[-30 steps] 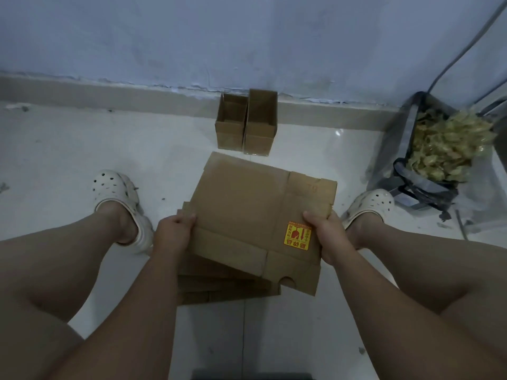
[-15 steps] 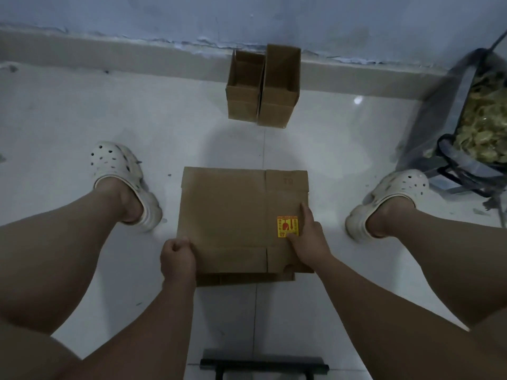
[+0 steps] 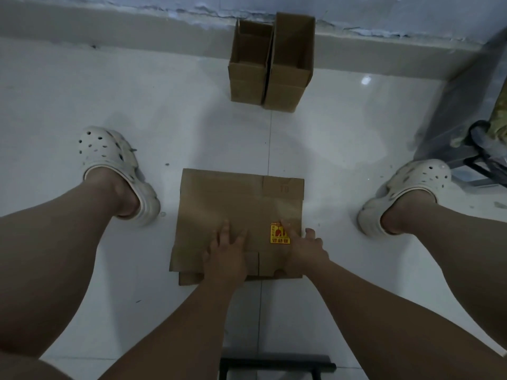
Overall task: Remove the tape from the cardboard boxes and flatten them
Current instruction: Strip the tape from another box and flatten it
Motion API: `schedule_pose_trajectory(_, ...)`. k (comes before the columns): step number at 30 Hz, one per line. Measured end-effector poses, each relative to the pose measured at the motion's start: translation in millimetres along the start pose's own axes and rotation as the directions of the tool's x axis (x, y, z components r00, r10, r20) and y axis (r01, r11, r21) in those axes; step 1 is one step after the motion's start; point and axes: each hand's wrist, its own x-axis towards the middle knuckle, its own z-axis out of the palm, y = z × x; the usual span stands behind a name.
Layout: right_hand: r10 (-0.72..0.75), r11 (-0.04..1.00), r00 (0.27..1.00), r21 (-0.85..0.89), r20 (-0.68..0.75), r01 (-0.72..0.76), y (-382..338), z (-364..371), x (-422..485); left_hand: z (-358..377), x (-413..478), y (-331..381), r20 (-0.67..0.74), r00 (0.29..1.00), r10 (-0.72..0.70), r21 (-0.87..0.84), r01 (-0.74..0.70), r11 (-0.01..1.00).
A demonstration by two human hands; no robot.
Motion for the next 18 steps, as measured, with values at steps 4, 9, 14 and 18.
schedule_pose_trajectory(4, -0.017, 0.998, 0.988, -0.061, -0.154, 0.007, -13, -8, -1, 7, 3, -1, 0.089, 0.996, -0.013, 0.098, 0.004, 0.995)
schedule_pose_trajectory(9, -0.057, 0.992, 0.904, 0.080, -0.424, 0.100, -38, -44, 12, -1, 11, 5, 0.116, 0.993, -0.004, 0.108, -0.009, 0.994)
schedule_pose_trajectory(14, -0.158, 0.981, 0.872, 0.029, -0.463, 0.193, -66, -91, 31, -5, 14, 16, 0.102, 0.995, 0.004, 0.089, -0.014, 0.996)
schedule_pose_trajectory(18, -0.200, 0.977, 0.836, -0.037, -0.510, 0.211, -88, -141, 45, -14, 27, 24, 0.094, 0.995, 0.033, 0.115, -0.044, 0.992)
